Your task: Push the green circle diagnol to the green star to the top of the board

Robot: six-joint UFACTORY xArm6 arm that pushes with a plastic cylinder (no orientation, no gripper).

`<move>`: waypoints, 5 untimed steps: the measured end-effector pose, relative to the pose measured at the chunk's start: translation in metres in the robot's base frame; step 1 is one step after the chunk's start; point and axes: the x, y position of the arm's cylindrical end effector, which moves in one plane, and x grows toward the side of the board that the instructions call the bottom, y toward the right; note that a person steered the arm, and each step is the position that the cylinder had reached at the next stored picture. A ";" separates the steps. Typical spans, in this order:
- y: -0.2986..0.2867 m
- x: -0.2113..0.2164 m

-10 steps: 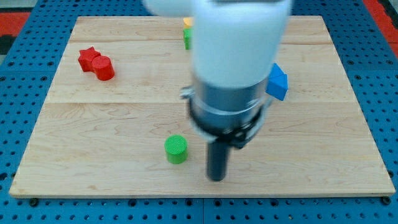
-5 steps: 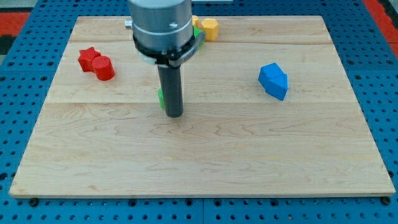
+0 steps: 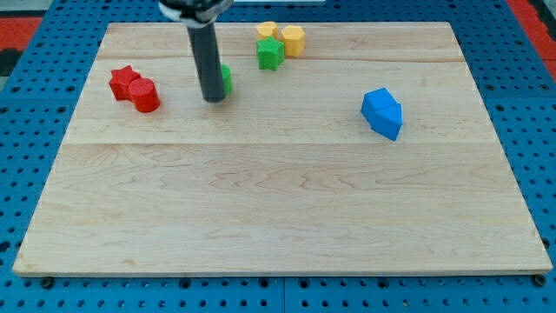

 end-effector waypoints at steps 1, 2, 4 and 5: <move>0.034 -0.044; 0.028 -0.052; -0.026 -0.062; -0.061 -0.090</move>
